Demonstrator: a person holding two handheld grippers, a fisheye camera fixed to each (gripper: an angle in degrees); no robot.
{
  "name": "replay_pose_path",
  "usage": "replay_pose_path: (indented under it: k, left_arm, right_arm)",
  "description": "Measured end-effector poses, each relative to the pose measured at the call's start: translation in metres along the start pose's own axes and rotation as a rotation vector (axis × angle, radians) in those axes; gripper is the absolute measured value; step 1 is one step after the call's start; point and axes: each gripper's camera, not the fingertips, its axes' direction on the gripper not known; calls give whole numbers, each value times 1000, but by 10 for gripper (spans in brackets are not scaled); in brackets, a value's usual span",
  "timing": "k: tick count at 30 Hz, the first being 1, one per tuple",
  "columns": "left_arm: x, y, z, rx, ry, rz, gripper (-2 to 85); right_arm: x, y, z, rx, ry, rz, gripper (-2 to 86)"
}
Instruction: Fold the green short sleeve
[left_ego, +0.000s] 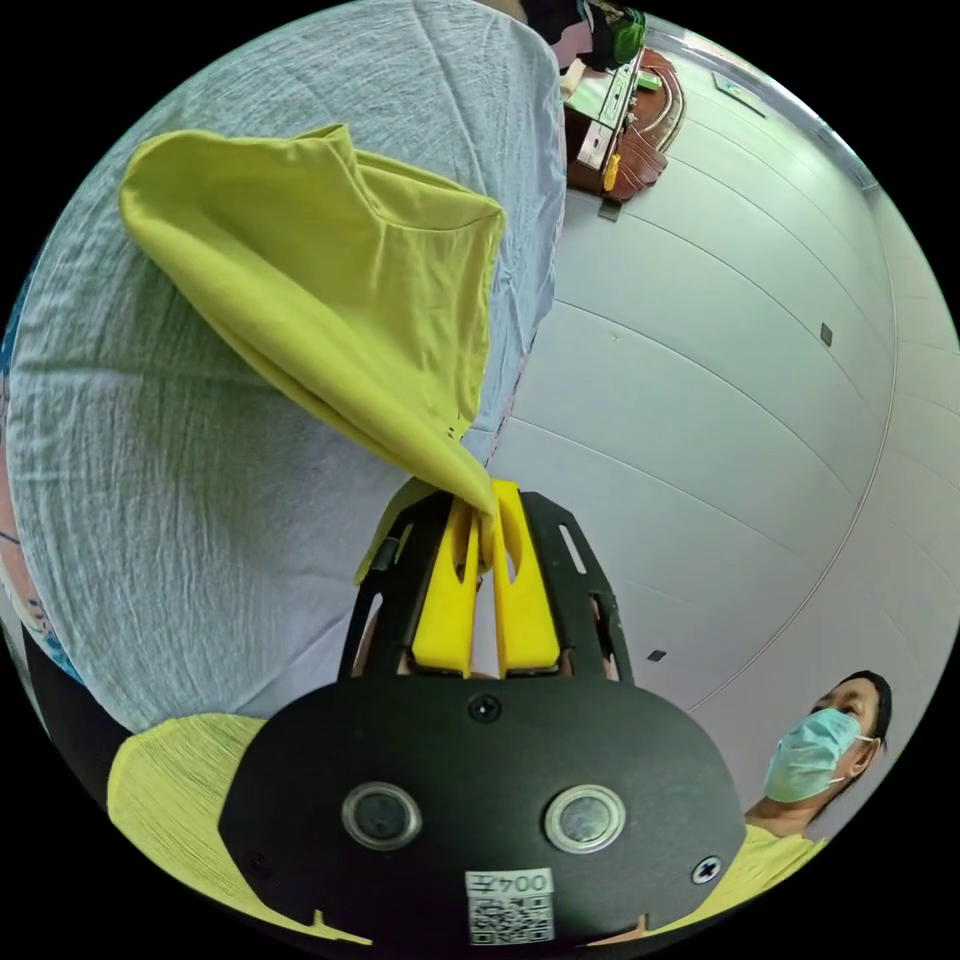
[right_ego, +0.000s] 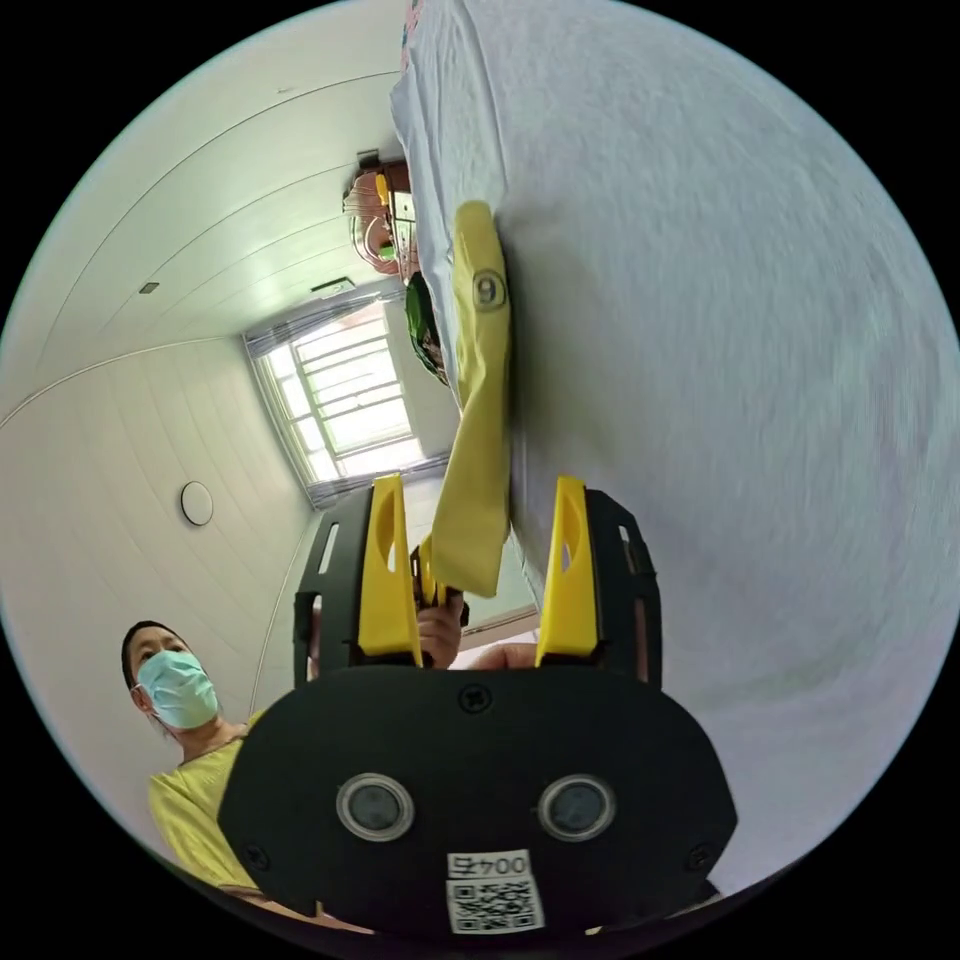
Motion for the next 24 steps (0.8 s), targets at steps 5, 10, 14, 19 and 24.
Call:
replay_pose_path:
  k: [5,10,14,19,24]
  left_arm:
    - [29,9,17,-9,-1,6,36]
    - [55,15,34,-9,-5,19,36]
    - [75,20,53,-32,-15,24,37]
    - [96,24,75,-46,-10,23,39]
    - [120,29,102,-58,-30,39,40]
  right_arm:
    - [-7,-87,18,-44,22,-51,214]
    - [-17,-149,65,-119,20,-81,213]
    - [-25,-186,118,-171,42,-101,208]
    - [-32,-220,189,-249,111,-128,171]
    - [-32,-238,260,-261,291,-140,45]
